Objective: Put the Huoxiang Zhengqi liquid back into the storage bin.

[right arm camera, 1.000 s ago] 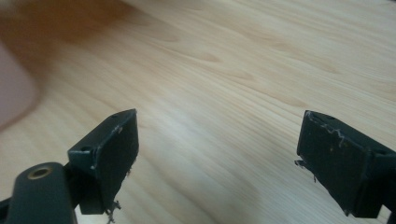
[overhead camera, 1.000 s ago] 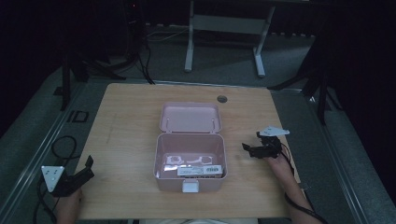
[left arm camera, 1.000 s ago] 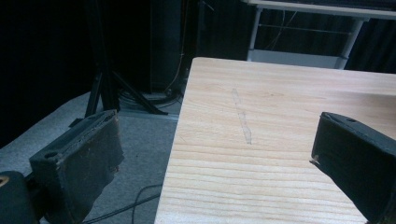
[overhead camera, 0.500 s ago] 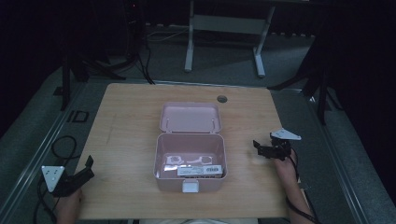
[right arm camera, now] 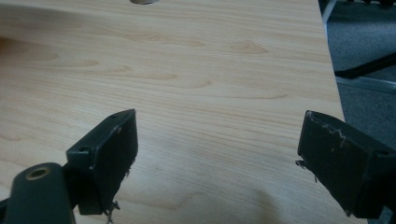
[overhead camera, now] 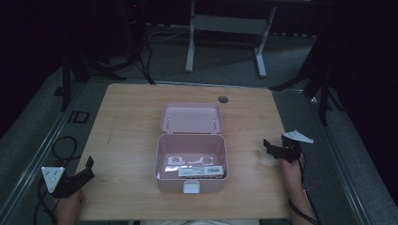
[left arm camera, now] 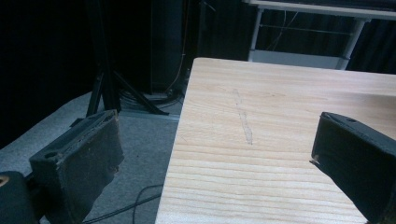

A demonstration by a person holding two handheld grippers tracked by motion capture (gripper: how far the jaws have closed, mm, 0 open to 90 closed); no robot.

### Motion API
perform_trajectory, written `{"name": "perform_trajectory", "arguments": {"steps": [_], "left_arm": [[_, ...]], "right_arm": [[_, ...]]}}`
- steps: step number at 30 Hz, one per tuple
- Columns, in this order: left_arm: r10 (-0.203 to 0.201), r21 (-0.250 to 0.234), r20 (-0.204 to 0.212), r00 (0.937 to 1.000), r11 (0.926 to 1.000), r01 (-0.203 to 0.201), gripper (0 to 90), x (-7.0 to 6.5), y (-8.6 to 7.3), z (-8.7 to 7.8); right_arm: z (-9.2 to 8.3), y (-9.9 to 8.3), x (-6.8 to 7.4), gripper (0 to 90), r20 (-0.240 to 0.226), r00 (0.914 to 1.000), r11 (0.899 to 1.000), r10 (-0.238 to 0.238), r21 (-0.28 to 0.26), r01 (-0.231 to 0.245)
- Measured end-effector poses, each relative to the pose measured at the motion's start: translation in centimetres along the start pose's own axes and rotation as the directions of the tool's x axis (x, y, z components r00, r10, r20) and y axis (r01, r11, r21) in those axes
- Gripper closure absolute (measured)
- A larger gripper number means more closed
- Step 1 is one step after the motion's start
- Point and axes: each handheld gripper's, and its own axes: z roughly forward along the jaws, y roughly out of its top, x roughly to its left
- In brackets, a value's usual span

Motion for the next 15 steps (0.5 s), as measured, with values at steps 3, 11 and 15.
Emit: {"name": "perform_trajectory", "arguments": {"steps": [3, 11, 15], "left_arm": [[-0.003, -0.001, 0.0, 1.0, 1.0, 0.003, 2.1, 0.0, 0.0, 0.0], [-0.009, 0.001, -0.004, 1.0, 1.0, 0.009, 2.1, 0.1, 0.0, 0.0], [-0.011, 0.001, -0.005, 0.9999, 0.9999, 0.011, 2.1, 0.1, 0.0, -0.1]], "right_arm": [[0.0, 0.0, -0.1, 11.9, 0.011, 0.9999, 1.0, 0.006, 0.001, -0.006], [-0.2, -0.4, -1.0, 12.1, 0.043, 0.9984, 0.999, 0.036, 0.01, -0.037], [-0.3, -0.5, -1.4, 12.6, 0.032, 0.9976, 0.998, 0.061, 0.009, -0.061]]}}
